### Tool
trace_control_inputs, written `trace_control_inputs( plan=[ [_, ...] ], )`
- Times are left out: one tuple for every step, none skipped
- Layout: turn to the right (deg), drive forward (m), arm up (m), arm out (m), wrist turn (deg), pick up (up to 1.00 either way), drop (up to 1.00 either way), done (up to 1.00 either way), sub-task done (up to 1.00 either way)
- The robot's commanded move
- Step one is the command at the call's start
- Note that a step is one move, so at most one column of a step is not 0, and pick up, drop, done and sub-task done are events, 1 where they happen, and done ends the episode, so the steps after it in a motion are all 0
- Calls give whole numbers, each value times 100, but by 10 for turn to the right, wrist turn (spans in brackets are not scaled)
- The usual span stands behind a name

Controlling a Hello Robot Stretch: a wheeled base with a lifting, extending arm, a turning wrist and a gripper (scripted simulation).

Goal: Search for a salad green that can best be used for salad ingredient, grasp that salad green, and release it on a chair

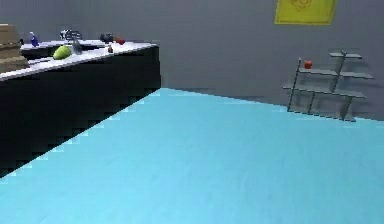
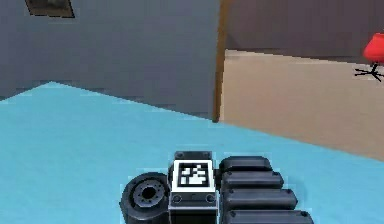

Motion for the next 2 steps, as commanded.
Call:
trace_control_inputs(
  plan=[
    [-240, 0, 0, 0, 0, 0, 0, 0, 0],
    [0, 10, 0, 0, 0, 0, 0, 0, 0]
  ],
)
